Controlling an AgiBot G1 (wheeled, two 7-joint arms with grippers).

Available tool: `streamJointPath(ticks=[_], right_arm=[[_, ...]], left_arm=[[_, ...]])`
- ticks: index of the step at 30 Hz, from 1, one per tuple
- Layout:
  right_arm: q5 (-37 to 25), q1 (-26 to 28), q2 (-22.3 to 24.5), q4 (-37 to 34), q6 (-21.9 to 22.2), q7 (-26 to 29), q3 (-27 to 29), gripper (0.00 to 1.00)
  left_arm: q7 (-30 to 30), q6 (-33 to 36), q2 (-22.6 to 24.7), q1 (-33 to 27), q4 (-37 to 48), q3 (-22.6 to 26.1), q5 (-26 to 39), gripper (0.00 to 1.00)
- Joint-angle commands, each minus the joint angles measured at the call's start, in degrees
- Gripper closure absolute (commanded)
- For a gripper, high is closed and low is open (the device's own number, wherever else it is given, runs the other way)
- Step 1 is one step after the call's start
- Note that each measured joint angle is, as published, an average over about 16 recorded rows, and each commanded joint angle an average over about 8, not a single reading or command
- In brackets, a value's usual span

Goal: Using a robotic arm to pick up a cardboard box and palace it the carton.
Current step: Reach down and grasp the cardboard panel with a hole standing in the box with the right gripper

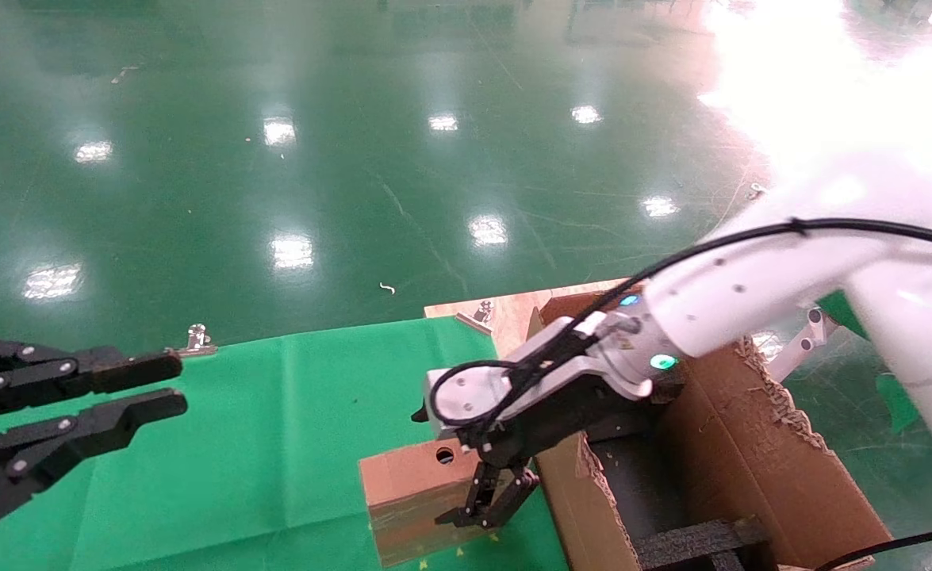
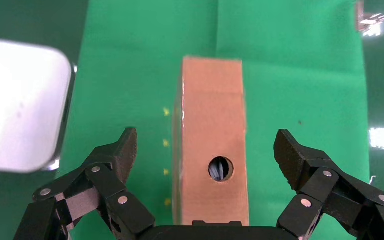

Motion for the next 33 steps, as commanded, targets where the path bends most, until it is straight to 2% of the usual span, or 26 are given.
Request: streamJointPath(ticks=[1,3,4,11,12,15,16,23,24,33], right_arm=[[-1.93,1.63,-1.74,-1.23,-0.12,-0.33,-2.19,0.00],[-3.40,3.14,-3.19,-2.55,-0.14,-1.02,-4.30,0.00],[-4.01,3.84,-3.88,-3.24,-0.12,-1.40,-5.29,0.00],[-6.11,7.19,-7.51,-7.73,0.05,-4.45,-10.76,0.00],[-6.22,7.42,-7.78,-8.10,0.07,-4.78,-11.21,0.00],[-6.59,8.17,-8.59,-9.29,0.04,-5.62,-12.73,0.00],[-6.68,8.33,-8.78,-9.58,0.03,-5.76,-13.09,0.03],[-6.90,8.67,-9.10,-10.09,-0.06,-5.97,-13.73,0.89],[-6.87,8.63,-9.05,-10.02,-0.06,-5.96,-13.63,0.98],[-6.63,8.27,-8.71,-9.55,0.01,-5.80,-12.98,1.00]], left_arm=[[0.00,0.00,0.00,0.00,0.00,0.00,0.00,1.00],[0.00,0.00,0.00,0.00,0.00,0.00,0.00,1.00],[0.00,0.00,0.00,0.00,0.00,0.00,0.00,0.97],[0.00,0.00,0.00,0.00,0.00,0.00,0.00,0.10],[0.00,0.00,0.00,0.00,0.00,0.00,0.00,0.01],[0.00,-0.01,-0.01,0.01,0.01,0.00,0.00,0.00],[0.00,-0.01,-0.01,0.01,0.01,0.00,0.00,0.00],[0.00,-0.02,-0.01,0.01,0.02,0.00,-0.01,0.00],[0.00,-0.02,-0.01,0.01,0.02,0.00,-0.01,0.00],[0.00,-0.02,-0.01,0.01,0.02,0.00,-0.01,0.00]])
